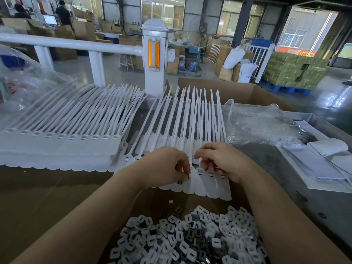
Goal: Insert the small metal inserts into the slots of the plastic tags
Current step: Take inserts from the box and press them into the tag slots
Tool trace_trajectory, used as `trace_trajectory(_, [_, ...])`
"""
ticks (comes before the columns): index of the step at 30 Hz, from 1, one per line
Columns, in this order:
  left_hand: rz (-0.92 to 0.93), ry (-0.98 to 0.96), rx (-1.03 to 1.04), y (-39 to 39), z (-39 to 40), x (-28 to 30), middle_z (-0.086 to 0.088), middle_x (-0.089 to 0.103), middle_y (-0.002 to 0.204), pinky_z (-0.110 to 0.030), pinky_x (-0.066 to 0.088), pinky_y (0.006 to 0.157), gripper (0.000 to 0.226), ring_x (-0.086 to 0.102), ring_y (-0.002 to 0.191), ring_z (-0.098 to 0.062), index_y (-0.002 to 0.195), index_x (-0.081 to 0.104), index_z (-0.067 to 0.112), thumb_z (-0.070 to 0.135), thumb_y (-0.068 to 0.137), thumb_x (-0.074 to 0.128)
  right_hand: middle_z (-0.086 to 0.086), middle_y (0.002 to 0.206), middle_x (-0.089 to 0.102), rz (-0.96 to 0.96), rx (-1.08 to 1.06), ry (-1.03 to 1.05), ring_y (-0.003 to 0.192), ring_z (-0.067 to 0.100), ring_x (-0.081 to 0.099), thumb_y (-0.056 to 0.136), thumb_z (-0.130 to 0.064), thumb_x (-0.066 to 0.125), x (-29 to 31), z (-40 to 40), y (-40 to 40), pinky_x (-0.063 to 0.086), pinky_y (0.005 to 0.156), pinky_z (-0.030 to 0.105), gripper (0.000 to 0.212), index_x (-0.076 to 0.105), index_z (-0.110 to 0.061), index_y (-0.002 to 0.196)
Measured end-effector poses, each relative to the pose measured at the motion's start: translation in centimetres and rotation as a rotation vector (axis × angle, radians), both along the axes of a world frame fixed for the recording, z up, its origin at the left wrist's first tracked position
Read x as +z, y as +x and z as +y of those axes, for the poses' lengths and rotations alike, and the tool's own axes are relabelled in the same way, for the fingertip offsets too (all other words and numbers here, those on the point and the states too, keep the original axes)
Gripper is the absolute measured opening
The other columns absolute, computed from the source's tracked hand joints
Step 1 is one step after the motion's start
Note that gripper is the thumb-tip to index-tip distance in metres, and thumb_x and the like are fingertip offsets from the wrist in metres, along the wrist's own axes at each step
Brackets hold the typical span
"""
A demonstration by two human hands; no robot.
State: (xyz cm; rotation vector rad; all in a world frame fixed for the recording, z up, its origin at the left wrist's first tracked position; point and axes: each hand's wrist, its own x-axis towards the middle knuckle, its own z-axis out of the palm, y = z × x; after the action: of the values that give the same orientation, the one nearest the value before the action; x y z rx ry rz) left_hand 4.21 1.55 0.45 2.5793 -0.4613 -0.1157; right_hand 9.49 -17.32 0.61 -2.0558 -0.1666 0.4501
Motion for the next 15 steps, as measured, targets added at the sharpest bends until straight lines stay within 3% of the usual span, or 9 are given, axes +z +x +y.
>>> trace_trajectory(3, [0.007,-0.008,-0.004,0.0,0.0,0.0,0.012,0.066,0.082,-0.013,0.048,0.066,0.008,0.061,0.076,-0.001,0.087,0.066,0.03,0.024,0.087,0.072,-0.001,0.062,0.066,-0.005,0.005,-0.003,0.045,0.007,0.049,0.095,-0.023,0.064,0.1,0.0,-0.1,0.033,0.041,0.02,0.012,0.073,-0.015,0.094])
trace_trajectory(6, [-0.038,-0.149,0.056,0.0,0.1,-0.1,0.014,0.066,0.08,-0.01,0.046,0.066,0.015,0.062,0.074,0.003,0.081,0.064,0.033,0.023,0.086,0.074,-0.002,0.062,0.066,-0.001,0.029,0.005,0.046,0.007,0.05,0.094,-0.025,0.065,0.4,0.0,-0.1,0.034,0.041,0.02,0.013,0.074,-0.016,0.093])
trace_trajectory(10, [-0.226,-0.393,0.129,0.1,0.2,-0.4,0.011,0.068,0.074,-0.014,0.049,0.061,0.013,0.063,0.068,0.0,0.079,0.067,0.026,0.019,0.084,0.076,0.001,0.071,0.072,0.037,0.09,0.056,0.05,0.005,0.053,0.095,-0.03,0.066,0.7,0.1,-0.3,0.038,0.043,0.018,0.018,0.077,-0.017,0.089])
trace_trajectory(15, [-0.451,-0.387,0.038,0.0,0.2,-0.3,0.01,0.069,0.077,-0.016,0.052,0.064,0.007,0.065,0.069,-0.007,0.082,0.073,0.015,0.012,0.081,0.08,0.001,0.077,0.073,0.086,0.138,0.156,0.055,0.005,0.057,0.092,-0.028,0.07,1.0,0.0,-0.4,0.039,0.043,0.017,0.018,0.072,-0.012,0.101])
